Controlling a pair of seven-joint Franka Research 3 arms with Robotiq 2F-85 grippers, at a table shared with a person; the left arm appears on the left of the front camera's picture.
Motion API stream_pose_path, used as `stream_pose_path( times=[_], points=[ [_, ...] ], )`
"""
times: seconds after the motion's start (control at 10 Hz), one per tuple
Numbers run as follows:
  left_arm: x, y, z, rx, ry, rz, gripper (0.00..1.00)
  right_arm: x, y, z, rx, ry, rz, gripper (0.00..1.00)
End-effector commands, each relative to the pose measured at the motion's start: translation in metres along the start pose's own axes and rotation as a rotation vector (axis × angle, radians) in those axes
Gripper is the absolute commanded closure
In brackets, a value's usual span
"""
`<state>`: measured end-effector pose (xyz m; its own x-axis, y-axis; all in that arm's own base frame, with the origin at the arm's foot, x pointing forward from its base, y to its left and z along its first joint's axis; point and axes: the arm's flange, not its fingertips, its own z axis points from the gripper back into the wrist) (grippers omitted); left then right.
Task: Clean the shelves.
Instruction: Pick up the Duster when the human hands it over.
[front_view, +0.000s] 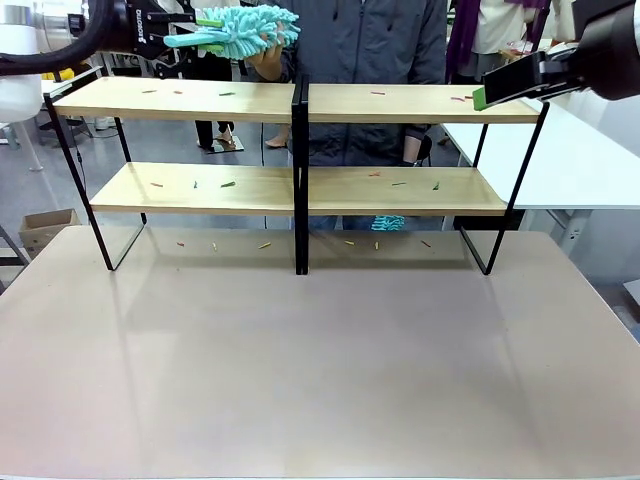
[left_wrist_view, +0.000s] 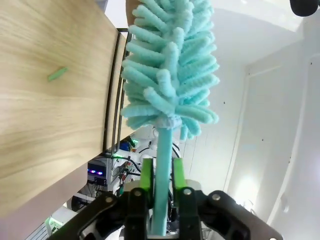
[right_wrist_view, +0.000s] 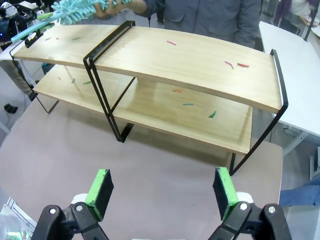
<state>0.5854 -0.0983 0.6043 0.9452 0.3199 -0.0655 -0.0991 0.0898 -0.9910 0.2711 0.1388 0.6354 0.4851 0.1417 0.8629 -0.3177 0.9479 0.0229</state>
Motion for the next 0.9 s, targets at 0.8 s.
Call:
stream_pose_path(
  times=[0.8],
  points=[
    [-0.067,-0.014,0.221,-0.094,-0.379,-0.231,1.00,0.001,-0.001,0.000,0.002,-0.002,-0.003,0.00]
  ],
)
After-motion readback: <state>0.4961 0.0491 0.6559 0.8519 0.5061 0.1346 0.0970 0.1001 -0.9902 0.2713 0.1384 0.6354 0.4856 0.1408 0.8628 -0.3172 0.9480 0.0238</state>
